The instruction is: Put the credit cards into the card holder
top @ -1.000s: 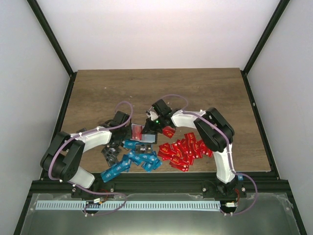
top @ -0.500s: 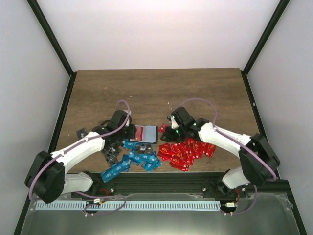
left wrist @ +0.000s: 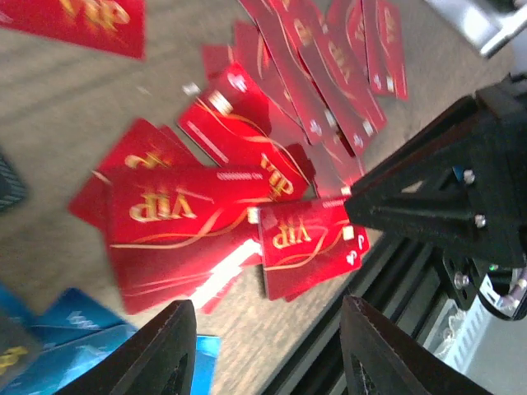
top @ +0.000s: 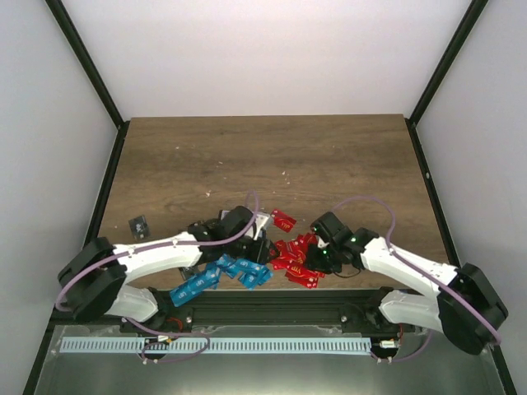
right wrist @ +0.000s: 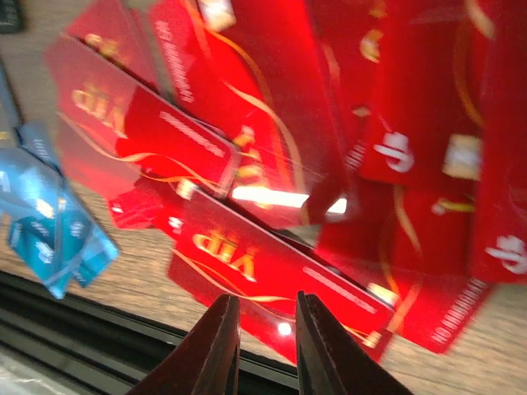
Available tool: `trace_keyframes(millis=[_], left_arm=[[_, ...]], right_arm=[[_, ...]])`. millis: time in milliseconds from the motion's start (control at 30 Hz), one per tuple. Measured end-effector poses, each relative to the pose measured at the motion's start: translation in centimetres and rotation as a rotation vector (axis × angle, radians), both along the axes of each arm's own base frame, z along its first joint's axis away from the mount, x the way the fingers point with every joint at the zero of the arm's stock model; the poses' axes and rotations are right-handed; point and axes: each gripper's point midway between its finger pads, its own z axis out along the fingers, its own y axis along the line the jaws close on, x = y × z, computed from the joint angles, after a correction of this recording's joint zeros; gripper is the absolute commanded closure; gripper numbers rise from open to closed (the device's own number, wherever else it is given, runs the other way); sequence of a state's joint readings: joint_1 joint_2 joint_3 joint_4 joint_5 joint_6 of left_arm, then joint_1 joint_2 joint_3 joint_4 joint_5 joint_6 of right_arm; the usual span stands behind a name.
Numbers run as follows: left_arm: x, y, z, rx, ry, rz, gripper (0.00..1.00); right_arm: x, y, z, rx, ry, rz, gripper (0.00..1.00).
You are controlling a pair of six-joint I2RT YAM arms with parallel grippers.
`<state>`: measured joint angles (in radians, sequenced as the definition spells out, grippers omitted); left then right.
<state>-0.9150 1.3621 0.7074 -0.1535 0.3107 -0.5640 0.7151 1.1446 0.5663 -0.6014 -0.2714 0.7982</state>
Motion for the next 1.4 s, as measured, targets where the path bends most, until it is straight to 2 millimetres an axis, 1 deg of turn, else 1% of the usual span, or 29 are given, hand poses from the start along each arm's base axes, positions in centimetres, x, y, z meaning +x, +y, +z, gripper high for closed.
trace_keyframes(millis=[100,133,233,300,433,567,633,733,900,1100,1167,1300,1400], left_arm=[[-1.7,-1.4,-1.7,0.013,0.049,-0.050,0.49],[-2.2,-1.7,-2.3,0.023,0.065,-0.061,0.48],[-3.4,-2.2,-3.9,0.051,0.102,-0.081,0.47],[-3.8,-2.5,-4.6,0.062,0.122,-0.084,0.46],[-4.1,-2.8,-5.4,0.069,0.143,-0.087,0.46],[-4.6,-3.4,-6.2,0.070,0.167,-0.103,0.46],[-4.8,-3.6,-6.7,0.077,0.177,-0.110,0.46],[-4.9,-4.3,-6.8,0.060,0.183,-0.118,0.47],[-4.7,-5.3,-6.7,0.023,0.185,-0.123,0.47],[-4.7,-5.8,-6.7,0.001,0.188,-0.126,0.48],[-4.7,-5.9,-6.7,-0.003,0.197,-0.118,0.50],[-4.7,-5.9,-6.7,-0.010,0.211,-0.104,0.54],[-4.6,-5.8,-6.8,-0.021,0.220,-0.090,0.59]], right_arm=[[-0.7,-1.3,-0.6,-0.029,0.004,-0.037,0.74],[-0.9,-1.7,-0.7,-0.036,0.002,-0.050,0.72],[-1.1,-2.4,-0.8,-0.043,-0.006,-0.081,0.71],[-1.4,-2.7,-1.0,-0.042,-0.004,-0.093,0.70],[-2.0,-3.2,-1.7,-0.048,0.008,-0.101,0.71],[-2.5,-3.5,-2.7,-0.058,0.028,-0.100,0.75],[-2.5,-3.4,-2.8,-0.056,0.031,-0.098,0.76],[-2.2,-3.1,-2.8,-0.046,0.022,-0.098,0.79],[-2.1,-2.9,-2.9,-0.034,0.016,-0.096,0.89],[-2.2,-2.7,-3.1,-0.019,0.021,-0.095,0.92],[-2.2,-2.7,-3.1,-0.014,0.020,-0.096,0.94],[-2.3,-2.8,-3.2,-0.013,0.023,-0.099,0.95],[-2.4,-2.8,-3.3,-0.013,0.024,-0.101,0.96]])
